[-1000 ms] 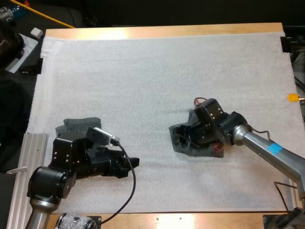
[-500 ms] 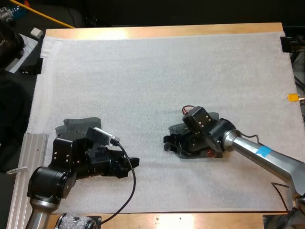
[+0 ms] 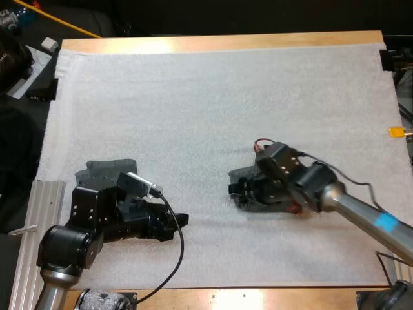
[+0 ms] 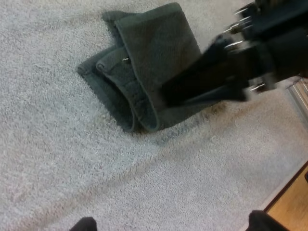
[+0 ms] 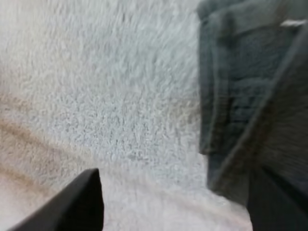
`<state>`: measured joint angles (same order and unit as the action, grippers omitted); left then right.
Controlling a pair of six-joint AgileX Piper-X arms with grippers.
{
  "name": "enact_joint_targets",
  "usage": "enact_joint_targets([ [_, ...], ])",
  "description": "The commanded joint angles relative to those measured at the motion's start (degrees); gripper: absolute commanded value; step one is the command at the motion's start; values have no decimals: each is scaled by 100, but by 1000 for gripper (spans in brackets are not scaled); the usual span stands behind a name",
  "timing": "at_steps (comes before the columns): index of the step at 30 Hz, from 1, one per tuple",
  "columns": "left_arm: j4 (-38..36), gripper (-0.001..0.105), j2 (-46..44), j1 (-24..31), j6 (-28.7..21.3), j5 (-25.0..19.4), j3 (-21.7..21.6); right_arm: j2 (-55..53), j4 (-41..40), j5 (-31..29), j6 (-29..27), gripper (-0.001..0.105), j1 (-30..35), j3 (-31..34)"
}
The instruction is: Pick towel from pile, fold and stack
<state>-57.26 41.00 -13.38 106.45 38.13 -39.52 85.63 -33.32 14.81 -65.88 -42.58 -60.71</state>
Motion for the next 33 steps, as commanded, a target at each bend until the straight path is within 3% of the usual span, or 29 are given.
enact_joint_targets([
  [1,40,61,-24,0,-22,67,-21,-589,-662,-532,-378,62,-22,-12],
  [5,10,61,-14,-9,-12,49,-15,-1011,-1011,-675,-500,62,-7,-20],
  [10,46,61,-10,-27,6,74,-23,-2062,-2049,-991,-727,62,2,-22],
  [19,146,61,14,-21,5,65,-19,-3543,-3182,-1216,-713,62,-11,-22],
  [30,413,62,223,-14,116,41,-20,-4059,-3384,-1332,-680,61,-9,-25],
  [33,747,65,619,-5,390,123,-31,-4066,-3426,-1311,-703,62,-1,-19],
])
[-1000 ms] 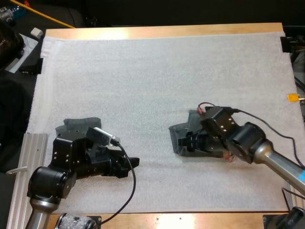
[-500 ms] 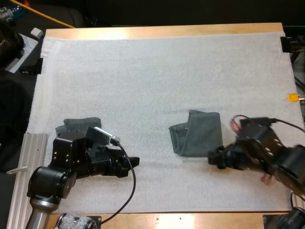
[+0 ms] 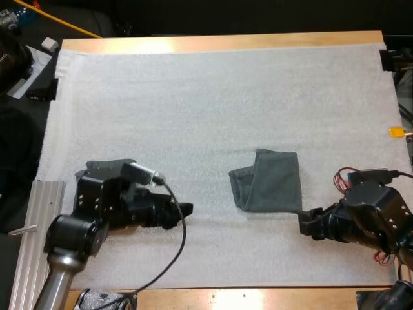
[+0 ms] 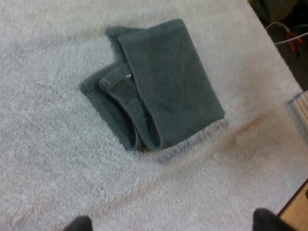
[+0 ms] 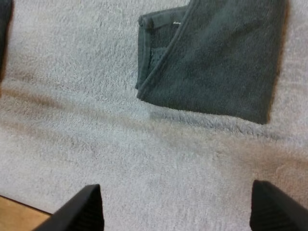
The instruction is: Pick towel from pile, fold and stack
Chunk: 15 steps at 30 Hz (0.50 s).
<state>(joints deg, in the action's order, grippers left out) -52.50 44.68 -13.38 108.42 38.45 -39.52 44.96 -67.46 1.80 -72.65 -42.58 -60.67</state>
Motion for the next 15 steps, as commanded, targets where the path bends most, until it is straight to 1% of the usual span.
enact_joint_targets([
  [1,362,66,347,-23,285,108,-29,8,-5,-13,-20,61,-5,-26],
  [3,677,69,697,-160,552,132,-44,15,-7,4,-32,62,-7,-26],
  [5,902,69,947,-362,702,85,-50,7,-15,12,-42,61,-3,-33],
  [11,1823,69,1793,-1105,1247,-219,-55,-12,-18,39,-47,61,-5,-23],
  [15,2550,69,2409,-1452,1708,-382,-48,-15,-18,80,-61,62,-7,-17],
])
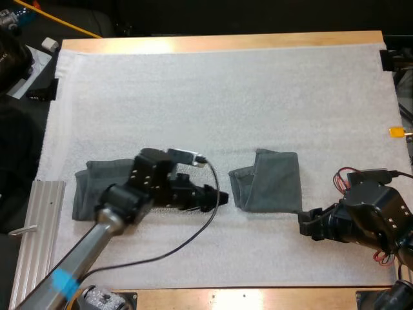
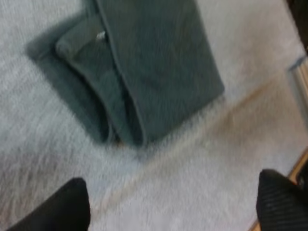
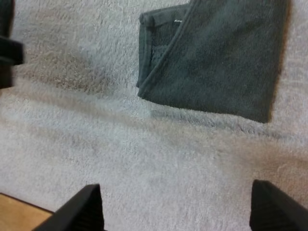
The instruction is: Pick towel from pile, fold and stack
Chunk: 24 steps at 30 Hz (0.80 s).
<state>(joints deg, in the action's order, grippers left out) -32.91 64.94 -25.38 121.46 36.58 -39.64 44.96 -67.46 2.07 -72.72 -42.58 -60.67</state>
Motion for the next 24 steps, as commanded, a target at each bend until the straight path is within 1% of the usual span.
enact_joint_targets([
  [1,772,69,548,-321,511,-221,-30,-6,-20,67,-51,61,-2,-20],
  [4,1206,69,1020,-451,770,-244,-35,-9,-28,98,-64,62,-5,-16],
  [7,1028,69,918,-373,600,-179,-30,-11,-33,16,-69,62,-3,-32],
  [12,1364,69,1746,-387,794,-175,-270,-7,-76,15,-79,62,-4,-26],
  [18,1380,69,2501,-388,918,-123,-657,-7,-117,22,-80,62,-6,-26],
  [24,1349,69,3023,-385,1093,-44,-886,-9,-131,23,-82,62,-9,-25],
])
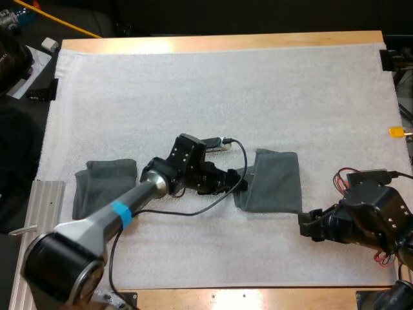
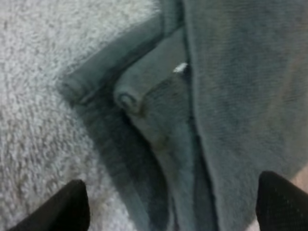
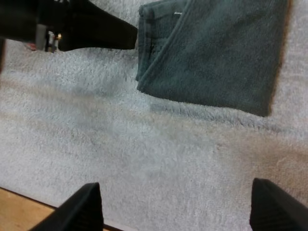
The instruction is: Pick towel from pile, fold and stack
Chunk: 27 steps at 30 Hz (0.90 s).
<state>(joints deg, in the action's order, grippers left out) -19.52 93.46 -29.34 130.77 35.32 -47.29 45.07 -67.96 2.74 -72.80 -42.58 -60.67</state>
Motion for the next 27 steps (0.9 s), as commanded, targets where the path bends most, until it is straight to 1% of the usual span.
enact_joint_targets([
  [1,5,69,235,14,199,92,-146,-22,-78,-43,-82,62,-2,-29],
  [5,-15,69,406,8,334,151,-214,-23,-75,-48,-78,62,-11,-27],
  [8,-35,69,420,-65,315,71,-191,-23,-20,-30,-53,62,0,-29],
  [14,-133,69,555,-262,493,54,-292,-13,-41,-34,-48,62,8,-28],
  [23,-287,68,896,-779,749,150,-766,-27,-69,-21,-39,62,-1,-41],
  [25,-304,67,950,-824,763,165,-856,-36,-75,-22,-41,62,-5,-26],
  [27,-311,61,977,-838,770,189,-899,-44,-73,-18,-49,62,2,-33],
])
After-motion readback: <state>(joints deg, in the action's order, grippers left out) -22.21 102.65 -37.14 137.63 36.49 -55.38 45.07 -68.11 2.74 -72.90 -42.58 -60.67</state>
